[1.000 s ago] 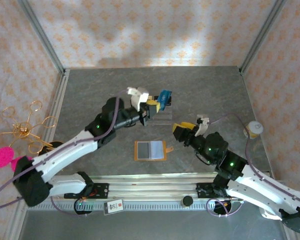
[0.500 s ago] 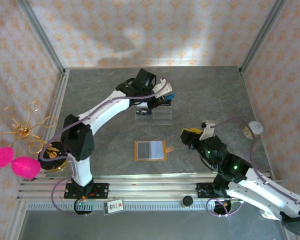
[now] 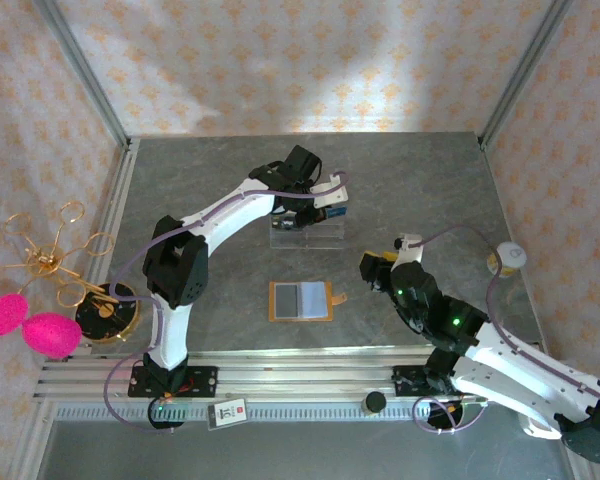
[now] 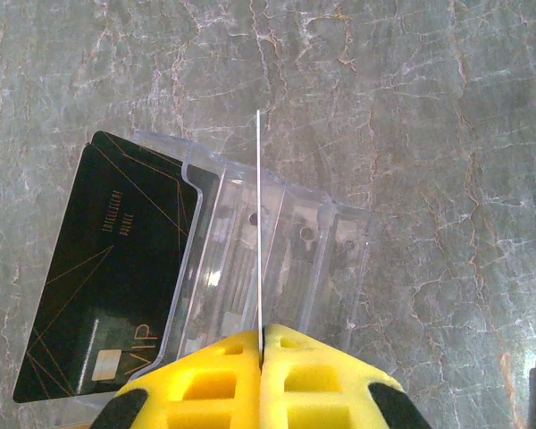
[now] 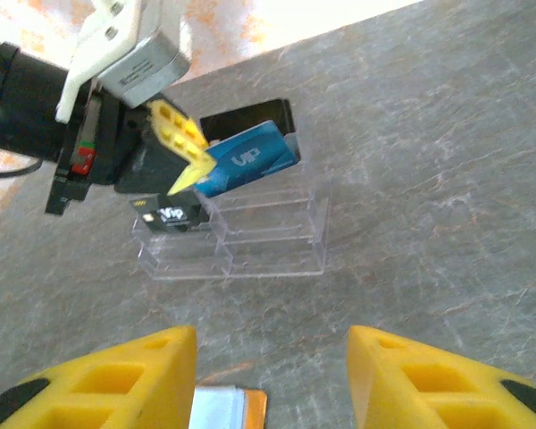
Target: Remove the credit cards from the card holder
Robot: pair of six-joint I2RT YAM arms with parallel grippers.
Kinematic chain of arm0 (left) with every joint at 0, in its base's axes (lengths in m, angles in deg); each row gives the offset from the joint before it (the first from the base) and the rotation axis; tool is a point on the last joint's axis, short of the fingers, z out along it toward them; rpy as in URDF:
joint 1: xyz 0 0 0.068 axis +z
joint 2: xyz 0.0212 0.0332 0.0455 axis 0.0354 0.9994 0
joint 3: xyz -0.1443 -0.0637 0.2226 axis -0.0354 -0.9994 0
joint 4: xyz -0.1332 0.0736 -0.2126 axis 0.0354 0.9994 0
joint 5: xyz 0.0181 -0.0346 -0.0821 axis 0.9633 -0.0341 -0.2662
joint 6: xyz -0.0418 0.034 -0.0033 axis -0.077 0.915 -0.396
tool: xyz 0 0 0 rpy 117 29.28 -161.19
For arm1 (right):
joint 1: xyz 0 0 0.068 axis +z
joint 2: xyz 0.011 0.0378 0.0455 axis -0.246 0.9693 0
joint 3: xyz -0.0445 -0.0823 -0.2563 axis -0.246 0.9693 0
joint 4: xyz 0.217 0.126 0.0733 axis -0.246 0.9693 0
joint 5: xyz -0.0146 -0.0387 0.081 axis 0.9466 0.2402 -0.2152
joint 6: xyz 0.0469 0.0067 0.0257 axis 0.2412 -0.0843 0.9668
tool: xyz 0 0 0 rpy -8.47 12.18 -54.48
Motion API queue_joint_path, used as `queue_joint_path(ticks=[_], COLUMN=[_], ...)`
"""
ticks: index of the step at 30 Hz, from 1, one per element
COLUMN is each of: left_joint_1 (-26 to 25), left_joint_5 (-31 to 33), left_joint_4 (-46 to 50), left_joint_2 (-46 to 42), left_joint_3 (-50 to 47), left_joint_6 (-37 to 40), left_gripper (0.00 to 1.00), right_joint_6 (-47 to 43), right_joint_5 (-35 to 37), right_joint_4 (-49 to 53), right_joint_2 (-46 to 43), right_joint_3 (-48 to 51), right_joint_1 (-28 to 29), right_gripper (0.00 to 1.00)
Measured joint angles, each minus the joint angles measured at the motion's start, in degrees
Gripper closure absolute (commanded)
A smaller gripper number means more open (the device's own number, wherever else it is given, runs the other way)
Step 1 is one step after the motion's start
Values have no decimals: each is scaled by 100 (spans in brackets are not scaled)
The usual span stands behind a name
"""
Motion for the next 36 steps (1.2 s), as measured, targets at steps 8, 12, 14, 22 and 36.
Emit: queue_joint_path(ticks=[8, 12, 14, 22, 36], left_joint_1=[2, 2, 7, 44, 201], left_joint_5=[-2, -2, 0, 0, 13], left_joint_4=[101, 225, 275, 389, 382], left_joint_2=[114, 208, 251, 291, 315], left_joint_3=[210, 422, 503, 586, 507], left_joint_6=[166, 273, 315, 461, 564], left_gripper=[100, 100, 100, 100, 100], right_joint_6=[-103, -109, -122, -122, -127], right_joint_5=[-236, -341, -348, -391, -433], right_joint_4=[-2, -2, 0, 0, -44], right_joint_2=[-11, -11, -11, 79, 334], right_joint_3=[0, 0, -2, -7, -109], right_joint_1=[-483, -562, -573, -581, -584], right_gripper=[54, 54, 54, 54, 54])
